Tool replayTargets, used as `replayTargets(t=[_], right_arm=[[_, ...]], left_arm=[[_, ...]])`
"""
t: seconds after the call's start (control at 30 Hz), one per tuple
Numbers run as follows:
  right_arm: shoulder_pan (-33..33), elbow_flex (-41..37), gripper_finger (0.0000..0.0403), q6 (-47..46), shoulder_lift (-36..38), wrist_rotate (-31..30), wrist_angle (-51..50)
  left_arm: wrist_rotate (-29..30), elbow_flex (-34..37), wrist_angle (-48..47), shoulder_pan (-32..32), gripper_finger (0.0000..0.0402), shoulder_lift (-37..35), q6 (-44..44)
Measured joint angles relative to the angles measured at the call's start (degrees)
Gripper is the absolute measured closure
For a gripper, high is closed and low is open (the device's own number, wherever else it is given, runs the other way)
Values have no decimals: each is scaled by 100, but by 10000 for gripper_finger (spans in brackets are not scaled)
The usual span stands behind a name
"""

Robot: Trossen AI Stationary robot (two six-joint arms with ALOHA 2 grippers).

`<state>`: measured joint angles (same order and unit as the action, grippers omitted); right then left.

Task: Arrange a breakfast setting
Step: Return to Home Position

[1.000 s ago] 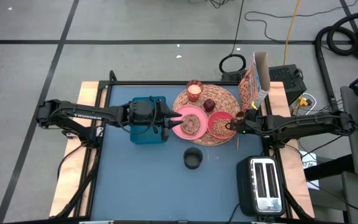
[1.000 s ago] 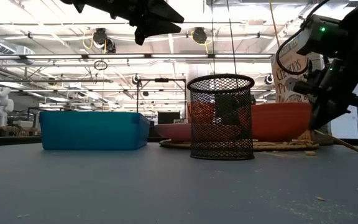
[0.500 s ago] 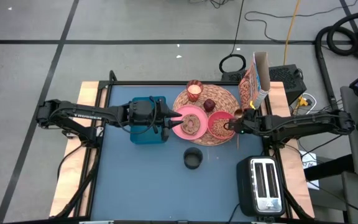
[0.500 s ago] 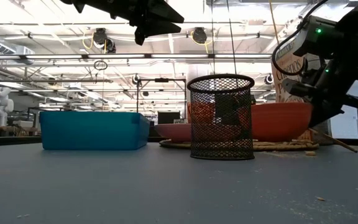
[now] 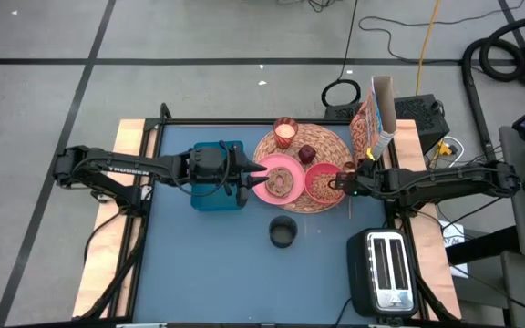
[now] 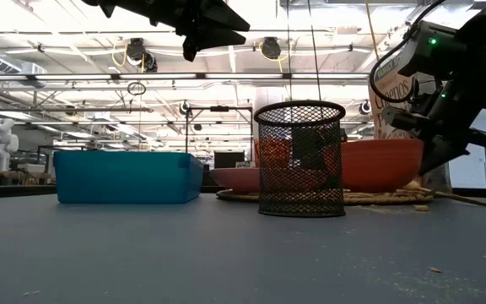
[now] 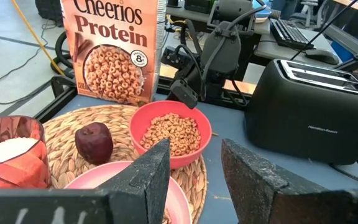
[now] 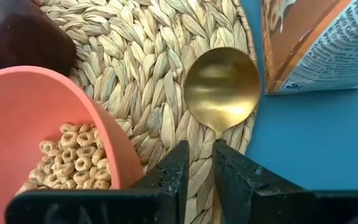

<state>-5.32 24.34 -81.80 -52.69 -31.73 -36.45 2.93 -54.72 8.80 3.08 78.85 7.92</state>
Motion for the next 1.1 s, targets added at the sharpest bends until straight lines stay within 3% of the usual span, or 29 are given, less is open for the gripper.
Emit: replayTargets(t=[0.37,0.57,0.83,1.1], right_arm=[[0,0,316,337,116,29,-22],[0,0,329,514,582,36,-161],[0,0,350,1416,1424,42,-172],[0,0,383,2381,2263,348,-181]], left_arm=[[1,0,0,2,252,0,0],[0,0,-1,1,252,0,0],[-1,0,-30,2,252,-27,-119],[1,-4,-975,44,252,-813,-517]])
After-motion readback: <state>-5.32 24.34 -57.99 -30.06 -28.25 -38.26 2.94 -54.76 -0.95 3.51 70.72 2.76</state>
